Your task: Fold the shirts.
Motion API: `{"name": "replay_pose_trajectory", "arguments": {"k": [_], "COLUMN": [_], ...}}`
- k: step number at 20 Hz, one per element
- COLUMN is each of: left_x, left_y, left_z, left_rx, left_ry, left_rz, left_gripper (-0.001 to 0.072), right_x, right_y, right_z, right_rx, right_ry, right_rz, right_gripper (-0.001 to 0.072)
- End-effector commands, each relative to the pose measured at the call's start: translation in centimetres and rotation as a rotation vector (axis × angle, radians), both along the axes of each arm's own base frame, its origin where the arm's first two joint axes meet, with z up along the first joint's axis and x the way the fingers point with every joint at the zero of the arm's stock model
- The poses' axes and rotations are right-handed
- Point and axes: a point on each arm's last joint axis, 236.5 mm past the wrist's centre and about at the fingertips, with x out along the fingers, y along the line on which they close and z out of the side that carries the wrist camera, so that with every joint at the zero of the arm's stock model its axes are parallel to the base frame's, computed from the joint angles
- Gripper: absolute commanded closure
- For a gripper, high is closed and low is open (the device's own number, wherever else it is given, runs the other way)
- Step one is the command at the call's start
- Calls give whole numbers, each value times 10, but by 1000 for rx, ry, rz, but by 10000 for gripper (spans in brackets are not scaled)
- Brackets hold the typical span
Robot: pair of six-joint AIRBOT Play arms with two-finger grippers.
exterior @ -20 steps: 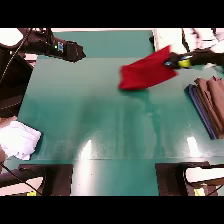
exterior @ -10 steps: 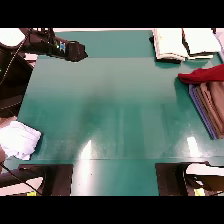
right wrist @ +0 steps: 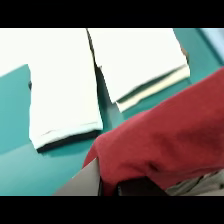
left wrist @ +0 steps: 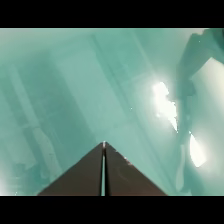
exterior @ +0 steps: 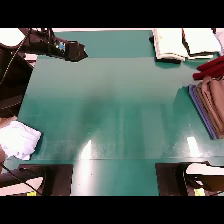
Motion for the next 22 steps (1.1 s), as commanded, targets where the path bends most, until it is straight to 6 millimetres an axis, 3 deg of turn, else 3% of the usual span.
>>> {"name": "replay_pose_trajectory", "arguments": {"k": [1, 3, 7, 14, 15, 17, 18, 20, 22], "left_x": [-2, -3, -3, -3, -3, -3, -4, -4, -4], "left_y": [0, 0, 0, 0, 0, 0, 0, 0, 0], "left_z": [-2, -3, -3, -3, -3, -3, -4, -4, -4], "left_rx": [5, 8, 12, 12, 13, 14, 16, 15, 14], "left_ry": [9, 13, 8, 7, 8, 11, 14, 14, 13], "left_rz": [-5, -7, -11, -11, -11, -13, -14, -14, -14], "left_gripper": [681, 681, 681, 681, 681, 681, 681, 681, 681], "right_x": [-19, -36, -91, -215, -231, -250, -257, -264, -252], "right_y": [-7, -14, -24, -21, -24, -26, -28, -32, -30], "right_z": [13, -1, -53, -147, -156, -171, -174, -171, -157], "right_rx": [-93, -102, -57, 5, 2, 15, 26, 31, 18], "right_ry": [52, 113, 270, 562, 598, 631, 633, 622, 568], "right_rz": [-16, -42, -117, -256, -284, -325, -345, -372, -362], "right_gripper": [694, 694, 694, 690, 664, 341, 237, 192, 189]}}
